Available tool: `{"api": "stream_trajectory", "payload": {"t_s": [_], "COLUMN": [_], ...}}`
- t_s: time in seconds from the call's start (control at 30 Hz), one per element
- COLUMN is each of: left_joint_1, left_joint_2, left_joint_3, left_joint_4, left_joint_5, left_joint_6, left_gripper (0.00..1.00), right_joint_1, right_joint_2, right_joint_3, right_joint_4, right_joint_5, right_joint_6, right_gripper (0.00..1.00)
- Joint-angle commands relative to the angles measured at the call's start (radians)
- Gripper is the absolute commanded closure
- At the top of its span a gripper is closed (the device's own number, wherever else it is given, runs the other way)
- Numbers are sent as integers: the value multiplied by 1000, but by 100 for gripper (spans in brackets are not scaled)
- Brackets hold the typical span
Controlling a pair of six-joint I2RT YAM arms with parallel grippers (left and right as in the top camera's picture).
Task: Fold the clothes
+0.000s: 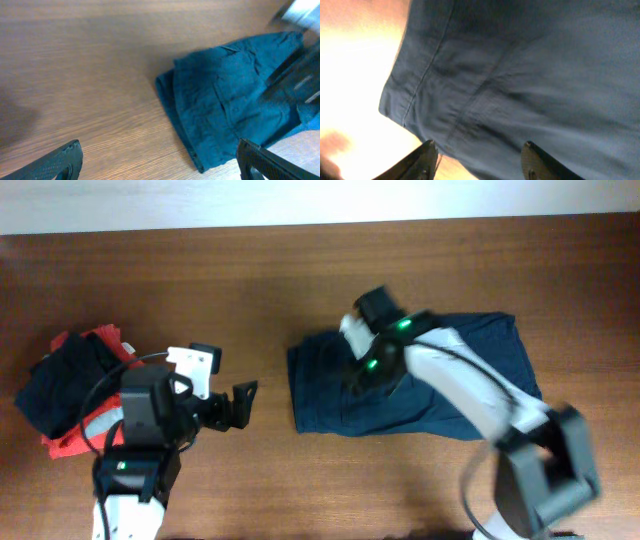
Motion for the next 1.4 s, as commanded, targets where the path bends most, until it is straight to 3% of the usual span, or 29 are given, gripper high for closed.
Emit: {"api": "stream_trajectory", "payload": {"t_s": [0.0,0.17,0.37,0.53,0.8,1.17,1.37], "left_joint_1": [-59,-190,-224,-225,-241,-317,-321], "left_joint_2": [97,301,520,585,660,739,739], "left_joint_3": [19,19,19,25,25,25,25], "left_joint_4": [35,129,142,216,226,311,346], "left_joint_5": [69,86,98,112,134,191,190], "left_joint_6": [-48,-164,-381,-433,-618,-671,-671], "left_gripper": [2,2,2,2,3,21,44], "right_joint_1": [-83,-214,-308,-320,-320,-320,-320], "right_joint_2": [-175,-288,-292,-292,-292,-292,-292], "right_joint_3": [95,98,97,97,97,97,97], "right_joint_4": [-48,-121,-207,-210,-216,-222,-228], "right_joint_5": [158,156,156,156,156,156,156], "right_joint_6": [19,18,14,14,14,14,14], "right_gripper": [35,28,28,27,27,27,27]}}
